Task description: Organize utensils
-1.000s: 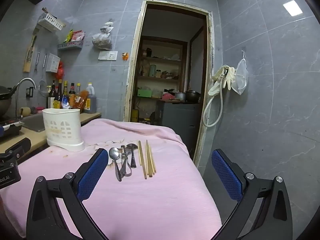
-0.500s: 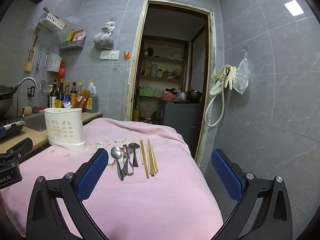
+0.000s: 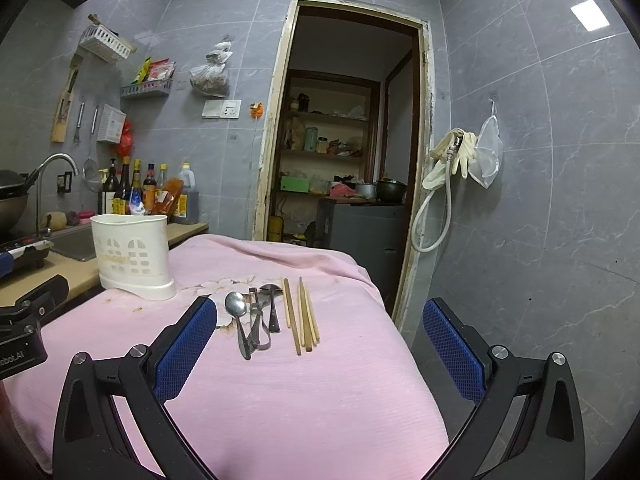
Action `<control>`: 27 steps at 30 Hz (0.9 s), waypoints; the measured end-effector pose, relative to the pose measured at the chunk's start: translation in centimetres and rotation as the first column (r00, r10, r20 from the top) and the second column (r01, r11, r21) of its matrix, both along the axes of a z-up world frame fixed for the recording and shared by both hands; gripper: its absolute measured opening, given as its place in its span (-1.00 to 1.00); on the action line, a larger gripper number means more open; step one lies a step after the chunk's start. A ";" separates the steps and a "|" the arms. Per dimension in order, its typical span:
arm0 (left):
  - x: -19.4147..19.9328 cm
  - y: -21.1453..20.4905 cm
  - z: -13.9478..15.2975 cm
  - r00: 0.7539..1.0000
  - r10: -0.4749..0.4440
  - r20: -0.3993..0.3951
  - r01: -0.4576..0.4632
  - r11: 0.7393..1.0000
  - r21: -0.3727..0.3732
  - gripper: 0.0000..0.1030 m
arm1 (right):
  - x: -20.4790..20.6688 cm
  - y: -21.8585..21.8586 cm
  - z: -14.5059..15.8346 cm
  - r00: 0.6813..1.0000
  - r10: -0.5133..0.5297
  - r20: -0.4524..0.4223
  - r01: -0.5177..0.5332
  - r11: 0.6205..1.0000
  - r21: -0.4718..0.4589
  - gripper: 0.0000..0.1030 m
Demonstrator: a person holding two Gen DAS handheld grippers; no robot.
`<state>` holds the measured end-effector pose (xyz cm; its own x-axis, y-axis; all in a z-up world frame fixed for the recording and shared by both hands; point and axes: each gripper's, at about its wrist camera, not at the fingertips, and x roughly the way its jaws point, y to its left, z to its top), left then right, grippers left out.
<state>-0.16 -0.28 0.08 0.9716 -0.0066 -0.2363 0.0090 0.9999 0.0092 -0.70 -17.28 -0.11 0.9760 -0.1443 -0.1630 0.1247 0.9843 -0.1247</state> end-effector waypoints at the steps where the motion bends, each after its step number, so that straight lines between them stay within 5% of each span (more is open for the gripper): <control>1: 0.1 0.2 0.0 1.000 0.000 0.000 0.000 1.000 -0.001 0.90 | 0.0 0.0 0.0 1.000 0.000 0.000 0.000 1.000 0.000 1.00; 27: 0.2 0.7 -1.1 1.000 0.001 -0.006 -0.001 1.000 -0.010 0.90 | -0.1 0.5 -0.5 1.000 -0.001 -0.008 0.001 1.000 0.002 1.00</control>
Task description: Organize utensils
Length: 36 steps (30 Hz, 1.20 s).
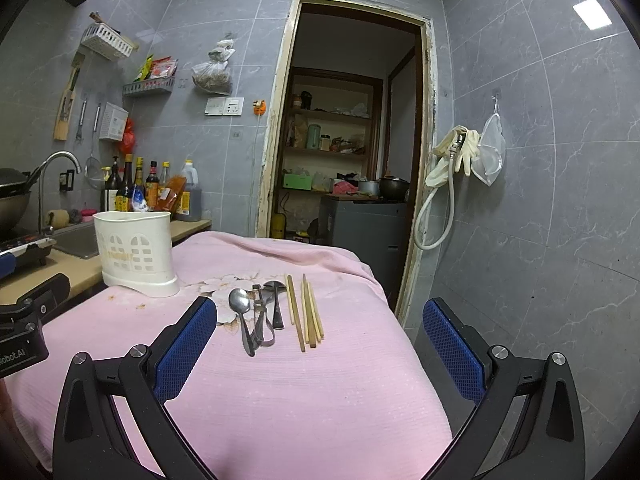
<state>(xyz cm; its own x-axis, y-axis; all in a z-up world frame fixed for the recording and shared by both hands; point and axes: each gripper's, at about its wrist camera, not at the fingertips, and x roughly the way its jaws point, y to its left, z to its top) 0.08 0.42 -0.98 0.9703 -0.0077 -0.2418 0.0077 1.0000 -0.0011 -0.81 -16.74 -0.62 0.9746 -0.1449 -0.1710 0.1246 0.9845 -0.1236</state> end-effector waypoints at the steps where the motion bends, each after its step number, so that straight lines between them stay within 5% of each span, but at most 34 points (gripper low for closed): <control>1: 0.0 0.0 0.0 1.000 0.000 -0.001 0.000 1.000 0.000 0.90 | 0.0 0.0 0.0 1.000 -0.001 0.000 0.001 1.000 0.001 1.00; 36: 0.0 0.1 0.0 1.000 -0.001 -0.004 0.001 1.000 -0.002 0.90 | 0.0 -0.1 0.1 1.000 0.000 -0.008 0.000 1.000 0.003 1.00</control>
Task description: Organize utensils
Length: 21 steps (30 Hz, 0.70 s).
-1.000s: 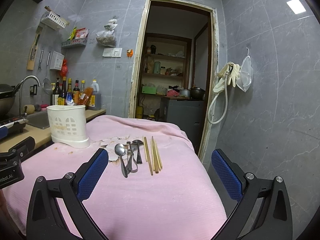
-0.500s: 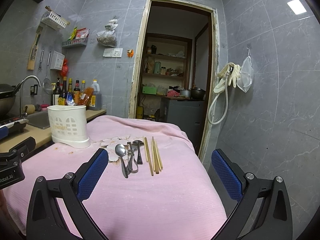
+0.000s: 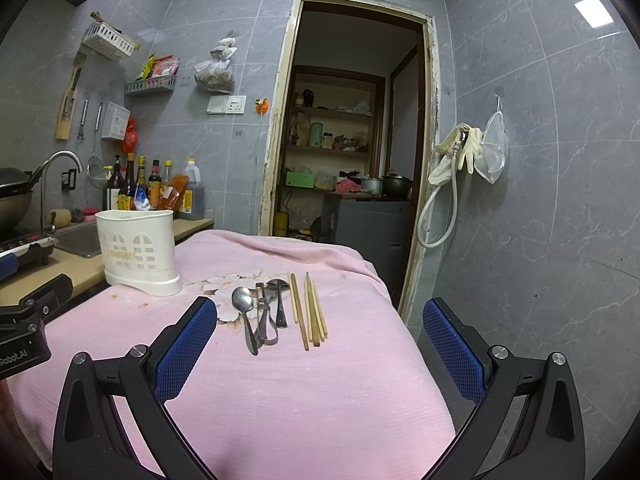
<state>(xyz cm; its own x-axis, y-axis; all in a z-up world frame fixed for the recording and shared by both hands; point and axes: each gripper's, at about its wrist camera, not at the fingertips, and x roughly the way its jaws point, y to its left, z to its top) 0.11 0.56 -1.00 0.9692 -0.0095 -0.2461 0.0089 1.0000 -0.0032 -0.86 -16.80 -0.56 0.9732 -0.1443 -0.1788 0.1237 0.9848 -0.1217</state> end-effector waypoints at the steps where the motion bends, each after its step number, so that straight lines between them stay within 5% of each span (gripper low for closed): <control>1: 0.0 0.0 0.0 1.000 0.001 0.000 -0.001 1.000 -0.001 0.90 | 0.0 0.0 0.0 1.000 0.000 0.000 0.000 1.000 0.000 1.00; 21: 3.7 0.0 1.2 0.998 0.019 -0.061 -0.018 1.000 0.012 0.90 | 3.2 -1.5 0.8 0.996 0.076 -0.035 -0.075 0.997 0.035 1.00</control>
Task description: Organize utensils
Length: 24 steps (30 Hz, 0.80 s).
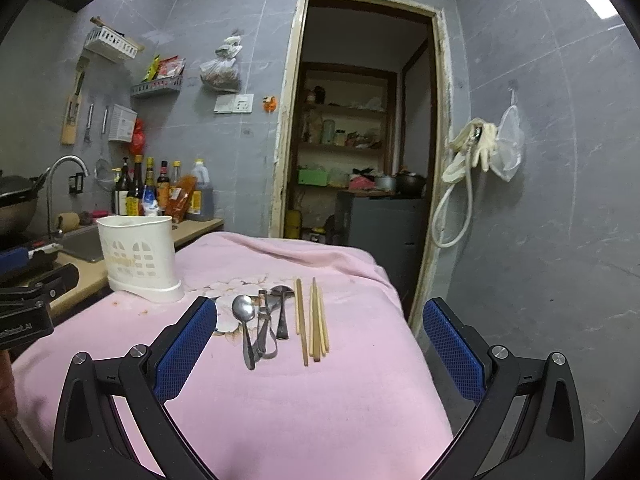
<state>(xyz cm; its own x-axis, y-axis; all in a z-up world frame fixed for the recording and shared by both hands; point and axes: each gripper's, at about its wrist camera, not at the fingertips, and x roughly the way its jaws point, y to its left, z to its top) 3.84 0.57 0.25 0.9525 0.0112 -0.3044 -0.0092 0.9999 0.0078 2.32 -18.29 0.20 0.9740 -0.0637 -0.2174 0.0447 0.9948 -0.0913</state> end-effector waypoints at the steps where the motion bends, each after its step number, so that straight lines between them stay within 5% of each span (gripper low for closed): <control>1: 0.4 -0.1 0.1 1.000 0.000 -0.009 0.000 1.000 0.002 0.90 | 0.4 -0.2 0.1 1.000 0.007 -0.008 -0.007 1.000 0.004 1.00; 14: 6.4 -1.1 1.8 0.997 0.002 -0.082 0.001 0.999 0.041 0.90 | 6.7 -4.3 1.9 0.986 0.144 -0.087 -0.142 0.989 0.033 1.00; 20: 10.2 -2.2 1.6 0.983 -0.052 -0.173 0.060 0.997 0.040 0.90 | 10.2 -5.5 1.6 0.967 0.185 -0.177 -0.184 0.983 0.020 1.00; 24: 13.1 -3.1 0.8 0.958 -0.103 -0.267 0.107 0.994 0.001 0.90 | 13.5 -7.3 0.9 0.938 0.217 -0.270 -0.196 0.975 0.103 1.00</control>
<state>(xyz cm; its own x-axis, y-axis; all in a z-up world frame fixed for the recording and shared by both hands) 16.99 -2.54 1.05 0.8329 -0.0782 -0.5478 0.1003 0.9949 0.0105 15.78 -25.54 1.15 0.8642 0.1584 -0.4776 -0.1787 0.9839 0.0029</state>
